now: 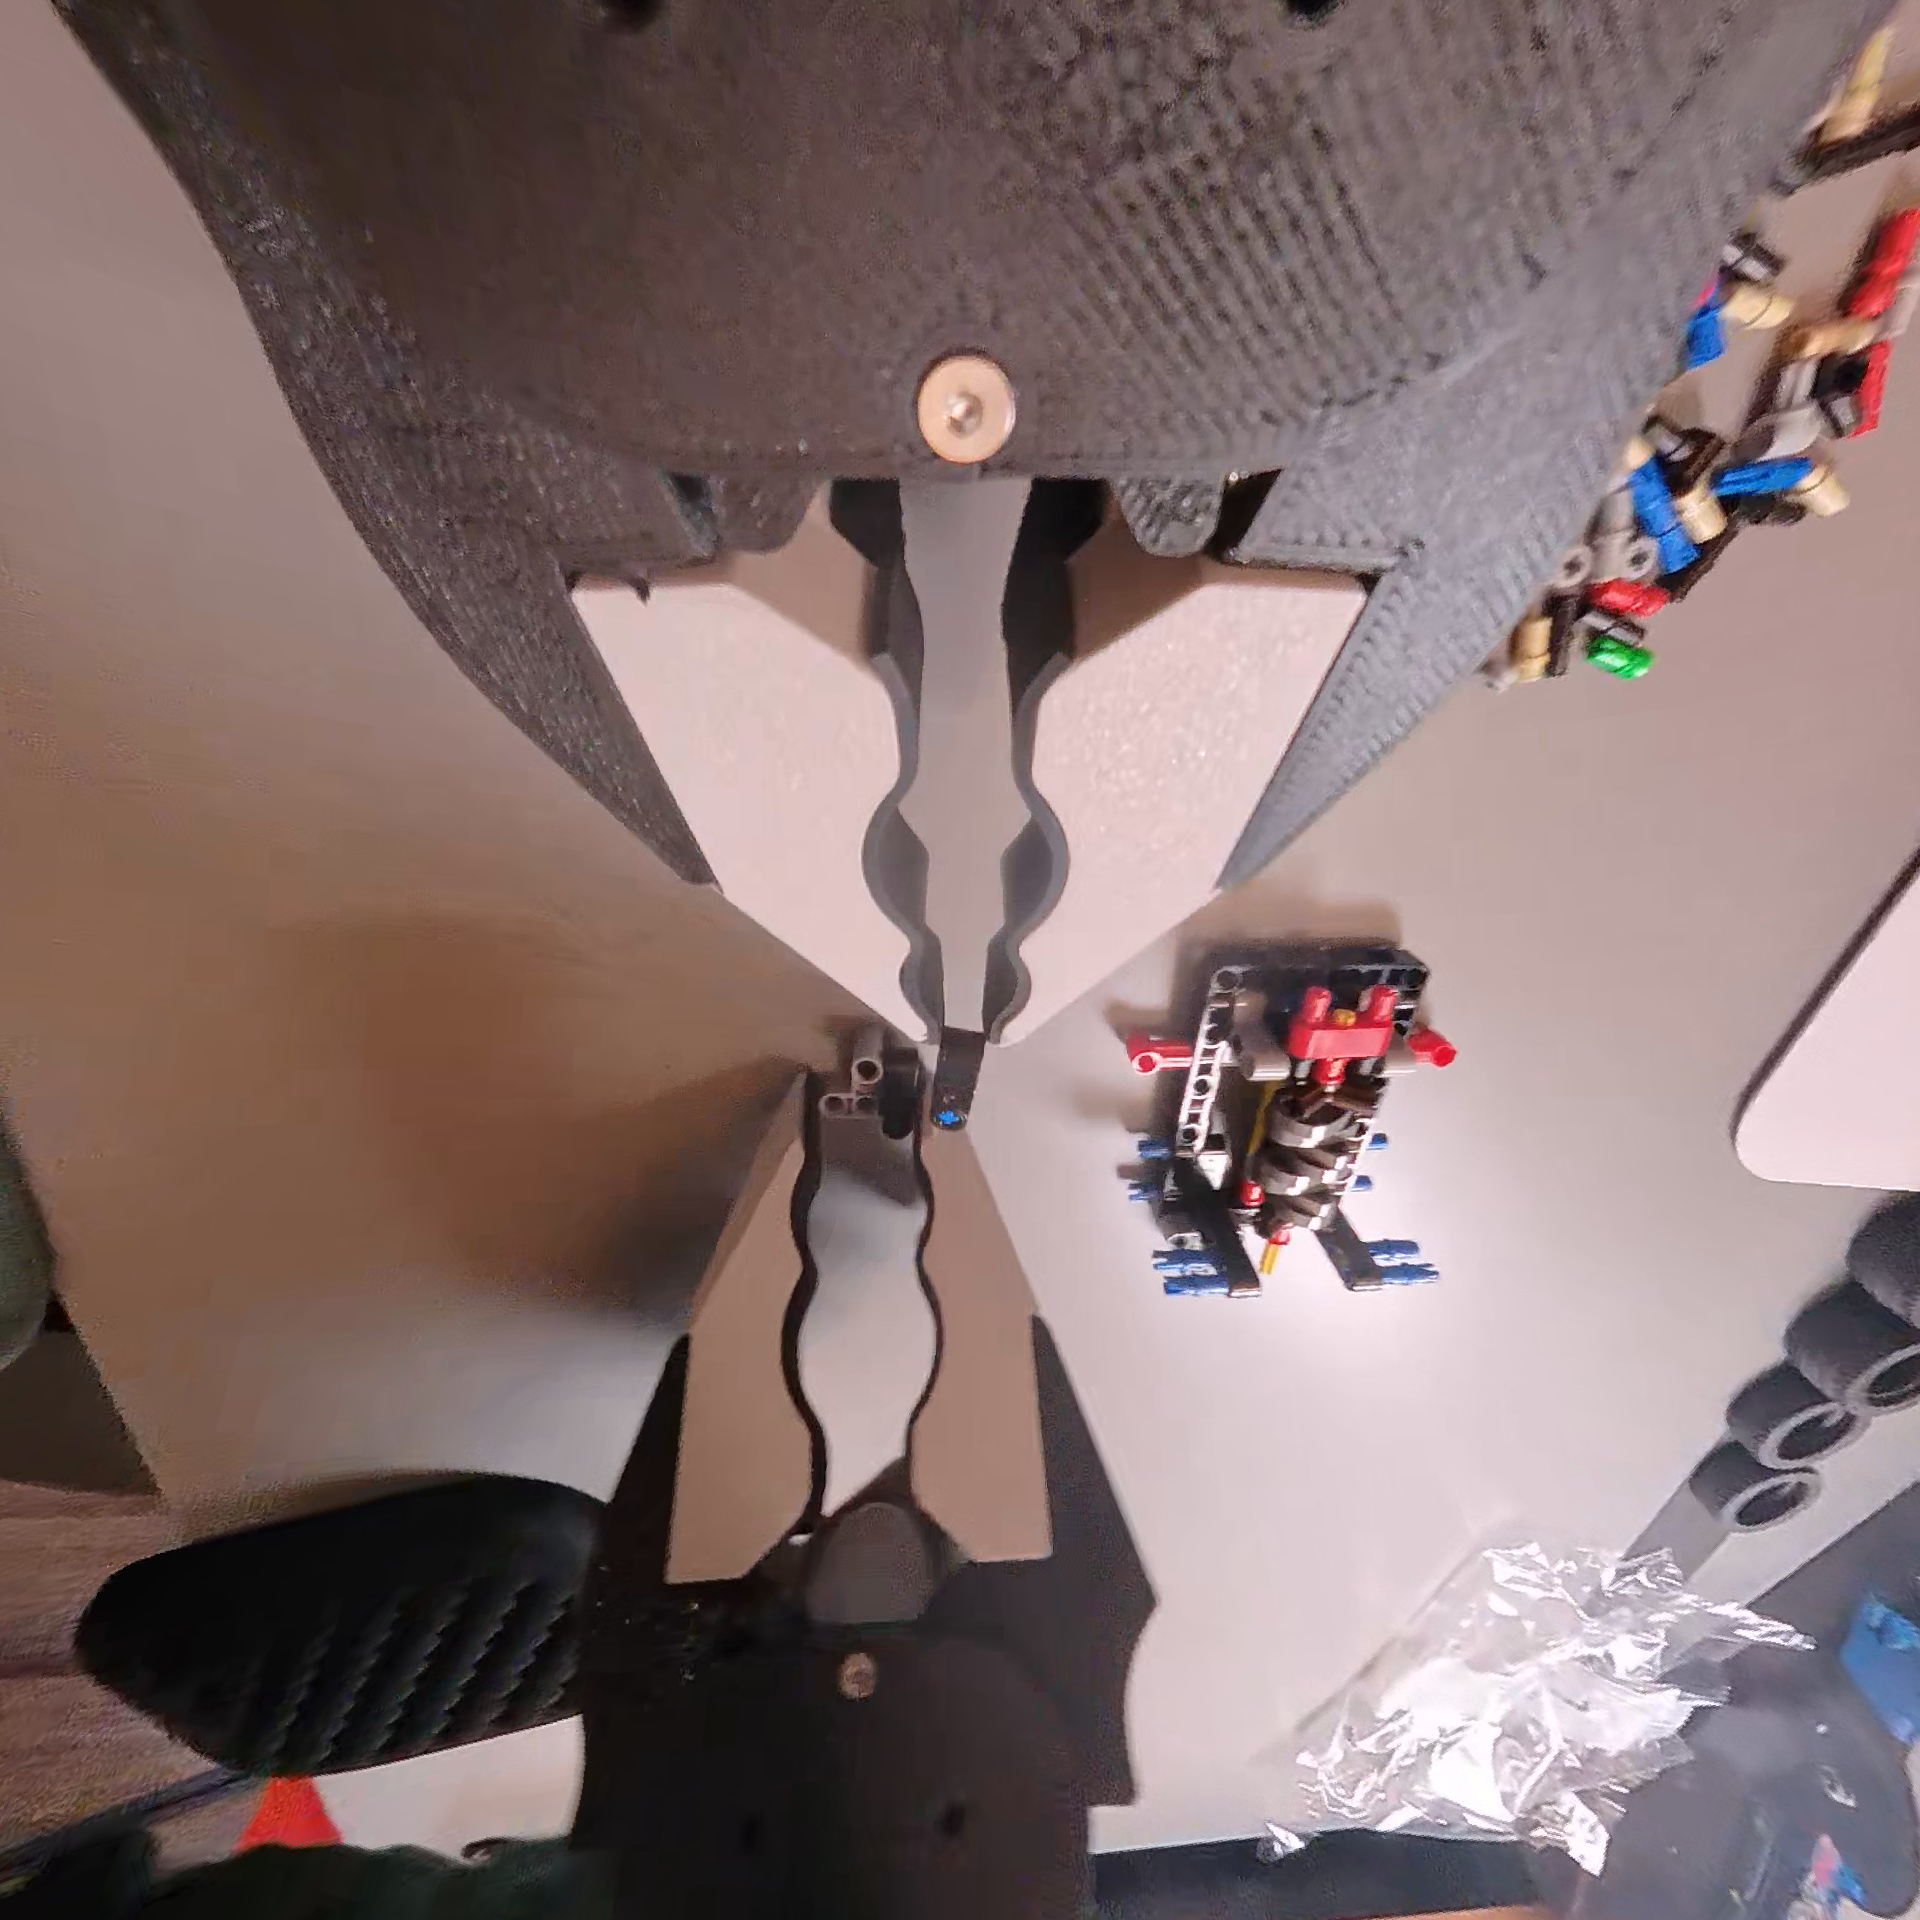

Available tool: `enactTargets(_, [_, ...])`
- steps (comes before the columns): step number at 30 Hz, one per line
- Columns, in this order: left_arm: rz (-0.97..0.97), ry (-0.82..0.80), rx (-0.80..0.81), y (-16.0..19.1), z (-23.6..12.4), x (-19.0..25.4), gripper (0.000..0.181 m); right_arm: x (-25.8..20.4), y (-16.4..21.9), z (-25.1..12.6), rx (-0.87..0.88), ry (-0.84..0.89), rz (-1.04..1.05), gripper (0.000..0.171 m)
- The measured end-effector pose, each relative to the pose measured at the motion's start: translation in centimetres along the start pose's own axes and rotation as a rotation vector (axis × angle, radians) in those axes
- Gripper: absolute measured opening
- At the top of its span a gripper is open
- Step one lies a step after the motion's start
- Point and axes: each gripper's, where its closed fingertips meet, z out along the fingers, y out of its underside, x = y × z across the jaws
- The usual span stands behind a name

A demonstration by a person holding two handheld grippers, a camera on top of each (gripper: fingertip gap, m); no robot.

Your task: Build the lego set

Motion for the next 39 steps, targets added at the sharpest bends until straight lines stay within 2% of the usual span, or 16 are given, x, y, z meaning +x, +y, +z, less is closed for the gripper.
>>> enactTargets(1, [-0.01,0.019,0.002,0.0,0.2,0.3,0.006,-0.1,-0.1,0.0,0.001,-0.044,-0.068,0.023])
enactTargets(4, [-0.028,0.05,-0.003,0.2,0.7,0.9,0.006,0.1,-0.3,0.2,0.018,-0.148,-0.132,0.023])
enactTargets(7, [-0.044,0.059,-0.005,0.3,0.9,1.3,0.006,0.5,0.0,0.1,0.011,-0.136,-0.144,0.024])
enactTargets(11, [-0.069,0.054,0.015,-0.1,1.0,1.4,0.006,0.3,-0.4,-1.5,0.123,-0.063,-0.064,0.042])
enactTargets(15, [-0.12,0.055,0.054,-1.0,1.3,1.7,0.006,0.2,-2.0,-4.2,0.359,0.106,0.083,0.028])
enactTargets(19, [-0.132,0.08,0.064,-1.6,2.0,2.6,0.005,0.1,-2.4,-5.4,0.469,0.259,0.137,0.019])
enactTargets(28, [-0.121,0.077,0.074,-2.2,2.4,3.1,0.006,-0.8,-2.6,-4.6,0.481,0.229,0.108,0.006])
enactTargets(33, [-0.103,0.078,0.048,-1.7,2.6,3.2,0.007,-0.8,-2.3,-4.3,0.454,0.169,0.101,0.005])
enactTargets(36, [-0.096,0.081,0.045,-1.7,2.6,3.1,0.016,-0.6,-1.9,-4.0,0.419,0.122,0.097,0.005])
enactTargets(39, [-0.079,0.064,0.022,-1.4,2.7,3.0,0.012,-0.4,-2.1,-3.7,0.418,0.082,0.098,0.005])
